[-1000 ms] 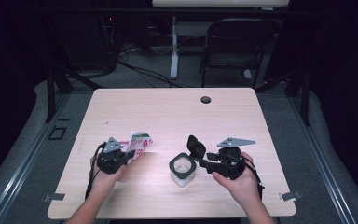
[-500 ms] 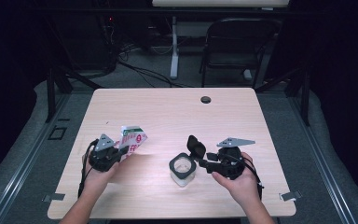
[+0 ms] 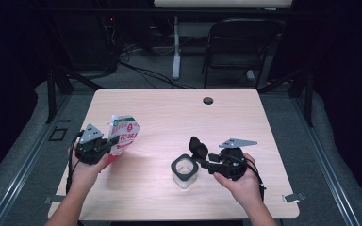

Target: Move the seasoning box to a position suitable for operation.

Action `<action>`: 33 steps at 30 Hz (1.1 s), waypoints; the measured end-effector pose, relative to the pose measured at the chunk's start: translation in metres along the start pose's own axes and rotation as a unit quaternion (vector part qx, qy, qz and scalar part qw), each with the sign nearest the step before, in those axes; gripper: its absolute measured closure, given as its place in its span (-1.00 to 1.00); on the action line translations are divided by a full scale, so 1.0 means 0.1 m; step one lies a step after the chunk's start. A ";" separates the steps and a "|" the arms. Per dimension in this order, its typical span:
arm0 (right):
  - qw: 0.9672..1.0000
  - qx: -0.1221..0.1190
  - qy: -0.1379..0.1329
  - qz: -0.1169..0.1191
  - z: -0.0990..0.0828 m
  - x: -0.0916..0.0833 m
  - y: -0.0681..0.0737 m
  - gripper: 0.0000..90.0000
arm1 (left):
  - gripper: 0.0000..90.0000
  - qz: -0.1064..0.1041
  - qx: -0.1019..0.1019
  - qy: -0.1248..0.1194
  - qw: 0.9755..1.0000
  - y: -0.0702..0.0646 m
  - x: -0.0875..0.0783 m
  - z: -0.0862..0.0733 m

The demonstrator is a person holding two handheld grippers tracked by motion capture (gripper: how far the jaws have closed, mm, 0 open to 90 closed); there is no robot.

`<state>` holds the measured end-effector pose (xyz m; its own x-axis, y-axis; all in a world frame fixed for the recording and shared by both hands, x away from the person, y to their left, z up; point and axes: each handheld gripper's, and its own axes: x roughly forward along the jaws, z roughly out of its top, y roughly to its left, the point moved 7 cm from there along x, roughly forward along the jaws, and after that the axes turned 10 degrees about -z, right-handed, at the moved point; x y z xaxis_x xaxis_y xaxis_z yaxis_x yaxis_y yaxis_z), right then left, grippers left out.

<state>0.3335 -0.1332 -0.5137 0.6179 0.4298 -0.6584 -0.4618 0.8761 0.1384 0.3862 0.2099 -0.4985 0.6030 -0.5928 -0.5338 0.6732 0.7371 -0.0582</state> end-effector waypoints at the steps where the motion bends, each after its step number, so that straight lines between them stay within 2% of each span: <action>1: 1.000 0.001 0.000 0.000 0.00 0.00 0.00 0.22 | 1.00 0.000 0.001 -0.003 1.000 0.00 -0.01 0.03; 7: 1.000 0.001 -0.005 0.000 0.01 -0.01 -0.01 0.22 | 1.00 -0.010 0.009 -0.012 1.000 -0.09 0.00 0.15; 15: 1.000 0.005 -0.009 -0.001 0.02 -0.03 -0.04 0.22 | 1.00 -0.036 0.032 -0.015 0.999 -0.32 0.13 0.28; 19: 1.000 0.007 -0.011 0.000 0.03 -0.03 -0.04 0.22 | 1.00 -0.048 0.037 -0.017 0.998 -0.41 0.19 0.31; 27: 1.000 0.002 -0.010 -0.001 0.03 -0.03 -0.04 0.22 | 1.00 -0.074 0.047 -0.014 0.996 -0.59 0.27 0.30; 33: 1.000 0.000 -0.008 -0.002 0.03 -0.04 -0.03 0.22 | 1.00 -0.100 0.050 -0.013 0.994 -0.73 0.32 0.25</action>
<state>0.3341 -0.1371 -0.5094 0.6291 0.4297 -0.6478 -0.4599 0.8776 0.1354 0.3668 0.1289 -0.4898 0.4635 -0.7328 -0.4981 0.8189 0.5690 -0.0752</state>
